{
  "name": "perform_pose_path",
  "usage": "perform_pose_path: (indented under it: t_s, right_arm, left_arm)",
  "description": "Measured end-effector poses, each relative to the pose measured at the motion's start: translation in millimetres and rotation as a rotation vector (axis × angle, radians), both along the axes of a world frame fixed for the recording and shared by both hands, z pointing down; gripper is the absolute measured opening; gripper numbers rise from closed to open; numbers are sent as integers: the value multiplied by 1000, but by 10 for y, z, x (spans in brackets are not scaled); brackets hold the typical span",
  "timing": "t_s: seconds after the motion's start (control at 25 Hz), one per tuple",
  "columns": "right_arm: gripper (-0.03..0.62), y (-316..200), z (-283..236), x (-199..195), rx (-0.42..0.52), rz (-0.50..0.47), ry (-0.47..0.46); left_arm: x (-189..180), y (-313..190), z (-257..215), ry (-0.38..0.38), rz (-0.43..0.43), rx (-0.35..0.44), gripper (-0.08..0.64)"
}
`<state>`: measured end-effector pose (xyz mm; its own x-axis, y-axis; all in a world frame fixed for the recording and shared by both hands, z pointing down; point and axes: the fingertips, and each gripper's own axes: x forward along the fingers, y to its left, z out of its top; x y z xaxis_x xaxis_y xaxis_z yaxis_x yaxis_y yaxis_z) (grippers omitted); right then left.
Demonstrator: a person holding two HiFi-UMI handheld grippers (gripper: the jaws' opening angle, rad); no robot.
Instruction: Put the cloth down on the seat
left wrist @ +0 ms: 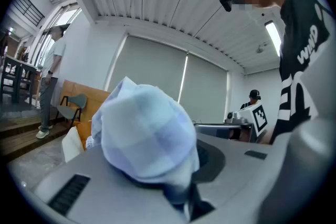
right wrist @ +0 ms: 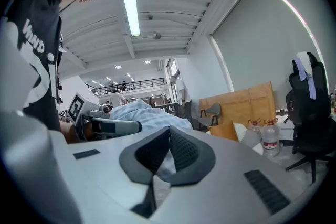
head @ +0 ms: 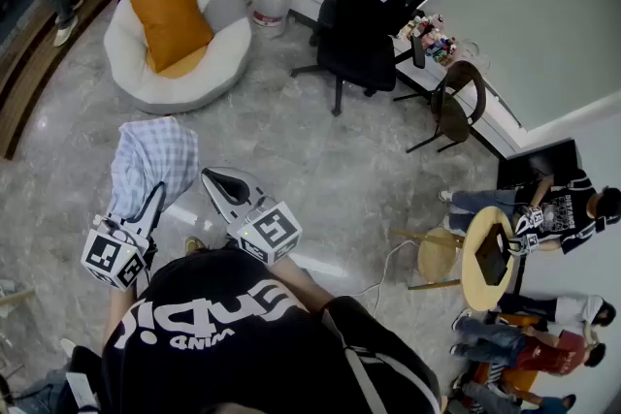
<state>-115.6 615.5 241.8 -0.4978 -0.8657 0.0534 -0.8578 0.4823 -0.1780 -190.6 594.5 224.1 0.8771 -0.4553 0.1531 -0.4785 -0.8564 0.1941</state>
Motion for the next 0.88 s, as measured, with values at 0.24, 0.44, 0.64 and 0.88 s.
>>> perform_pose_path:
  t_s: [0.24, 0.44, 0.64, 0.88]
  right_arm:
    - [21, 20, 12, -7, -7, -4, 2]
    - [21, 27, -9, -4, -8, -15, -3]
    - [21, 79, -61, 48, -1, -24, -34]
    - [21, 144, -4, 257, -8, -5, -36]
  left_arm:
    - [9, 15, -8, 4, -5, -2, 72]
    - [30, 20, -46, 5, -10, -5, 72]
    - [58, 62, -63, -2, -22, -10, 72]
    - [164, 93, -12, 6, -44, -16, 72]
